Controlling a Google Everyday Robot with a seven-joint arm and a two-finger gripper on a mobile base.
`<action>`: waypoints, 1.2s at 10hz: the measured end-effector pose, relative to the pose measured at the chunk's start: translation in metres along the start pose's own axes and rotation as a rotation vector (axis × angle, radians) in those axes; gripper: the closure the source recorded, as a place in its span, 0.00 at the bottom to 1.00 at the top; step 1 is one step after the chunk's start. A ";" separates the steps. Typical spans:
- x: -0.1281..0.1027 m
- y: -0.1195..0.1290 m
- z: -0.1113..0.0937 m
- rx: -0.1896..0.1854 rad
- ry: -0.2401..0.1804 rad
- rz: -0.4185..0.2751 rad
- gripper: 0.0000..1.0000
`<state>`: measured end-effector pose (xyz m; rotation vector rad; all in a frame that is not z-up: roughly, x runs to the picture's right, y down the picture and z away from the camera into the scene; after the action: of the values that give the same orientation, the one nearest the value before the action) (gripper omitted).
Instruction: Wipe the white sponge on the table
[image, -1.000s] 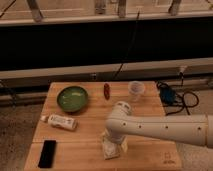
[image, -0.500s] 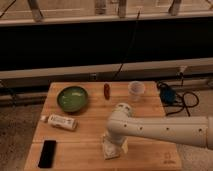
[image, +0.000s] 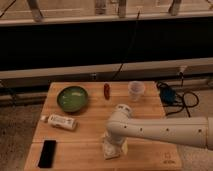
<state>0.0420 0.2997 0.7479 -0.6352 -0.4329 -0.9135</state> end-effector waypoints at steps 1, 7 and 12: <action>0.000 -0.001 0.001 0.000 0.000 -0.003 0.20; -0.002 -0.002 0.007 -0.003 -0.001 -0.015 0.20; -0.002 -0.004 0.011 0.000 -0.005 -0.017 0.20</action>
<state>0.0367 0.3063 0.7563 -0.6349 -0.4433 -0.9279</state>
